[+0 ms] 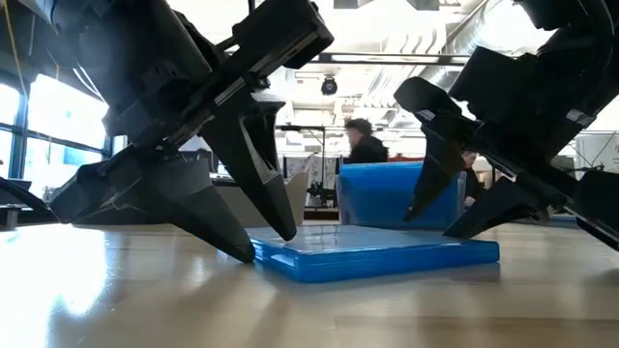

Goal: Pick & place jewel cases by type
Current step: Put the blue CD case into the black bin

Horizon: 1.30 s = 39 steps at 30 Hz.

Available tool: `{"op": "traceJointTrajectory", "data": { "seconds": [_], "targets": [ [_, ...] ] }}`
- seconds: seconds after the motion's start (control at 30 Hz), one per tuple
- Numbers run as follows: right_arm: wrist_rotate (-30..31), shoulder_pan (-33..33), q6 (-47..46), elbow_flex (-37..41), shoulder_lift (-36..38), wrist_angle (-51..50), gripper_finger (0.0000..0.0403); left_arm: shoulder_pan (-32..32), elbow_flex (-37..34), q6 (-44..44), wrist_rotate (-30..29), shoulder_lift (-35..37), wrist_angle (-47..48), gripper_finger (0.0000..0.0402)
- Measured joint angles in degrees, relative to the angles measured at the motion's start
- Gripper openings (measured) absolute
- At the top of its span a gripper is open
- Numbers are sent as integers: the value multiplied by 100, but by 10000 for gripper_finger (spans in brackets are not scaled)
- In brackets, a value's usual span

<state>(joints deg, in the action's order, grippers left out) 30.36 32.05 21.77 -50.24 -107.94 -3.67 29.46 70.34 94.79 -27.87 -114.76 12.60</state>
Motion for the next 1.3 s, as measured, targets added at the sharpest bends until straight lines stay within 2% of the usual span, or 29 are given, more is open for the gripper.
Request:
{"op": "traceJointTrajectory", "data": {
  "seconds": [0.2,0.33,0.37,0.43,0.57,0.77,1.0,1.3],
  "targets": [
    [-15,103,-235,-22,7,-170,157,-16,-13,-66,-184,49,152,137],
    [-27,218,-535,-31,68,-393,156,-77,-29,-95,-837,128,493,137],
    [-71,246,-605,-31,115,-436,156,-130,-25,-102,-838,162,495,137],
    [-204,274,-664,-28,193,-462,157,-250,-17,-271,-540,179,436,137],
    [-611,278,-662,-17,337,-453,158,-631,-19,-984,552,156,34,137],
    [-524,286,-652,-20,332,-447,159,-1141,-33,-1862,793,125,-722,138],
    [20,401,-368,-20,316,-421,159,-1322,-7,-2301,961,143,-1519,138],
    [960,627,-137,-7,302,-517,159,-1582,-14,-2274,2378,115,-715,137]
  ]
}}
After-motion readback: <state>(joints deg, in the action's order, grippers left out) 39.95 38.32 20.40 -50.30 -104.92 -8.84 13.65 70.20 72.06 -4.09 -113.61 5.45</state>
